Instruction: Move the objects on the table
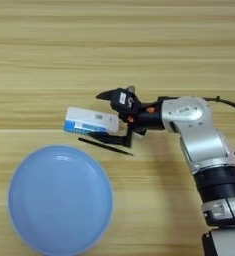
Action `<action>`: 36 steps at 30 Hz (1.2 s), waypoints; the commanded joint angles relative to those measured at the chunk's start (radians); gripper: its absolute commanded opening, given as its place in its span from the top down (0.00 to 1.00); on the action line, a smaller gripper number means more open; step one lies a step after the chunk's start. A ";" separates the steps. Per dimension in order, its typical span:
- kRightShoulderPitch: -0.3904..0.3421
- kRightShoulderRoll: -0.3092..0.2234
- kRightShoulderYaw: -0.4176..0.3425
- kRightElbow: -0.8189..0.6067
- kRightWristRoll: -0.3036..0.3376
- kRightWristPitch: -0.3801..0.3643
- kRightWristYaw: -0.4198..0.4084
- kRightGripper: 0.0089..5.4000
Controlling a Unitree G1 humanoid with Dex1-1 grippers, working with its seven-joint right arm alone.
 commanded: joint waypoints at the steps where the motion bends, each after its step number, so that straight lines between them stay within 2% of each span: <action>1: -0.050 -0.046 -0.037 -0.073 0.038 0.010 -0.017 0.01; 10: -0.049 -0.065 -0.038 -0.103 0.044 0.014 -0.001 0.01; 28: 0.002 -0.047 0.018 -0.078 0.016 -0.007 -0.009 0.01; 36: -0.011 -0.031 0.053 0.007 -0.023 -0.042 -0.027 0.02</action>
